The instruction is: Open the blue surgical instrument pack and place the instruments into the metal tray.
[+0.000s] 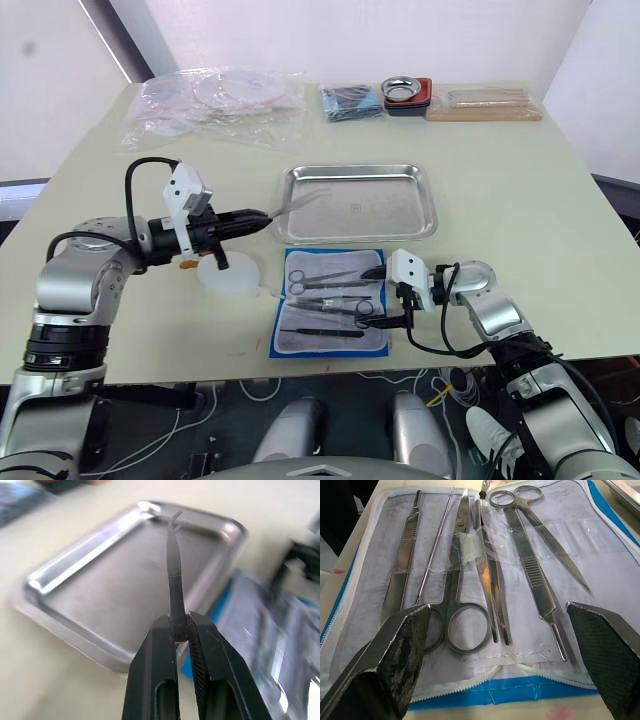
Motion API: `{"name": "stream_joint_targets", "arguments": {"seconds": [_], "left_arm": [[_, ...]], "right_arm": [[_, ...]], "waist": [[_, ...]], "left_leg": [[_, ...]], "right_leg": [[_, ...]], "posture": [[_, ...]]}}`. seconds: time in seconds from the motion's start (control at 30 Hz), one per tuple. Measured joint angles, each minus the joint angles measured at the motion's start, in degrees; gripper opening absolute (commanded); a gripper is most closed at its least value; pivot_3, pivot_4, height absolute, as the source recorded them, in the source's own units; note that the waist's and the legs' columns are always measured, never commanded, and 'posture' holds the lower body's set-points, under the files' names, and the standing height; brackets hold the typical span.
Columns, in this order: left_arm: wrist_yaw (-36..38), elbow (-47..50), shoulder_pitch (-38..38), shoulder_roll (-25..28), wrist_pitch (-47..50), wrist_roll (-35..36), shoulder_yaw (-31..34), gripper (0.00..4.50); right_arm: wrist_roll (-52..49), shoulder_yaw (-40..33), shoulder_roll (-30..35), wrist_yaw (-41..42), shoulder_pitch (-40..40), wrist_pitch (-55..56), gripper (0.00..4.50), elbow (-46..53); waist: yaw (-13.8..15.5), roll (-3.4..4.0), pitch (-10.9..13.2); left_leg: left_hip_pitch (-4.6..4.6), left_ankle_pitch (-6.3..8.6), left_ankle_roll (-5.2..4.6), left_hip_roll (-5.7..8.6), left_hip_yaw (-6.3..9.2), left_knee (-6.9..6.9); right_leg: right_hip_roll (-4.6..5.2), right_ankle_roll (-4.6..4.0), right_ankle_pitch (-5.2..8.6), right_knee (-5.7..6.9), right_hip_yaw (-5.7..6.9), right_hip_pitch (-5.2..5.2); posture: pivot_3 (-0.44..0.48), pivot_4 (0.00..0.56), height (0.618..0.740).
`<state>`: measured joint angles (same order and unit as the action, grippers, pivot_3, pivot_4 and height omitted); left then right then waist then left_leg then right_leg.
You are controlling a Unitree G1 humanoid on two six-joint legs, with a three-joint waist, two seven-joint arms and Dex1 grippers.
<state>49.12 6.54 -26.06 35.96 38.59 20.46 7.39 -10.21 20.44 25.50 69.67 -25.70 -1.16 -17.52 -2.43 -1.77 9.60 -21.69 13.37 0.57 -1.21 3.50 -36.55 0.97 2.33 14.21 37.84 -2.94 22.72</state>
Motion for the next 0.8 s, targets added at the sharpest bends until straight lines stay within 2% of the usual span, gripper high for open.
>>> {"name": "stream_joint_targets", "arguments": {"seconds": [0.13,0.23,0.33,0.5,0.57,0.67,0.8], "left_arm": [[-10.0,3.8,1.2,-5.1,3.7,-1.3,-0.9,0.04],[-19.0,4.5,1.3,-11.7,5.1,-3.3,-1.9,0.04],[-24.7,4.4,1.3,-14.9,4.7,-5.5,-2.6,0.04],[-35.4,0.1,-0.5,-20.6,1.9,-13.6,-7.9,0.04],[-40.9,-2.6,-1.8,-25.4,1.4,-15.5,-8.0,0.04],[-45.8,-5.3,-3.1,-29.5,-0.6,-16.6,-7.6,0.04],[-48.5,-7.1,-3.8,-32.1,-1.1,-16.7,-5.8,0.04]], "right_arm": [[0.0,0.0,0.0,0.0,0.0,0.0,4.5,0.0],[0.1,0.0,0.1,0.0,0.0,0.0,4.5,0.0],[0.1,0.0,0.1,0.1,0.0,0.0,4.5,0.0],[0.1,0.0,0.3,0.1,0.0,0.0,4.5,0.0],[0.1,0.0,0.3,0.2,0.1,0.0,4.5,0.0],[0.1,0.0,0.3,0.2,0.1,0.0,4.5,0.0],[0.1,0.0,0.3,0.1,0.1,0.0,4.5,0.0]], "waist": [[0.0,-0.02,0.0],[0.1,-0.06,0.0],[0.1,-0.07,-0.1],[0.2,-0.16,-0.1],[0.1,-0.17,-0.2],[0.1,-0.2,-0.2],[0.1,-0.19,-0.2]], "left_leg": [[0.01,0.0,0.01,0.08,-0.01,0.0],[0.06,0.0,0.01,0.14,0.04,-0.01],[0.07,0.0,0.01,0.17,0.05,0.0],[0.06,0.0,0.02,0.26,0.06,0.0],[0.06,0.0,0.02,0.29,0.05,0.0],[0.05,0.0,0.02,0.29,0.06,0.0],[0.05,0.0,0.02,0.31,0.07,0.01]], "right_leg": [[0.0,0.07,-0.04,0.0,-0.01,-0.02],[0.0,0.05,-0.03,-0.03,0.0,-0.12],[0.0,0.14,-0.08,-0.04,0.0,-0.14],[0.01,0.16,-0.1,-0.06,-0.04,-0.17],[0.02,0.18,-0.11,-0.07,-0.06,-0.17],[0.02,0.21,-0.13,-0.09,-0.05,-0.17],[0.01,0.22,-0.13,-0.09,-0.04,-0.18]], "posture": [[0.0,0.15,0.74],[0.0,0.15,0.74],[0.0,0.15,0.74],[0.0,0.15,0.74],[0.0,0.15,0.74],[0.0,0.15,0.74],[0.0,0.15,0.74]]}}
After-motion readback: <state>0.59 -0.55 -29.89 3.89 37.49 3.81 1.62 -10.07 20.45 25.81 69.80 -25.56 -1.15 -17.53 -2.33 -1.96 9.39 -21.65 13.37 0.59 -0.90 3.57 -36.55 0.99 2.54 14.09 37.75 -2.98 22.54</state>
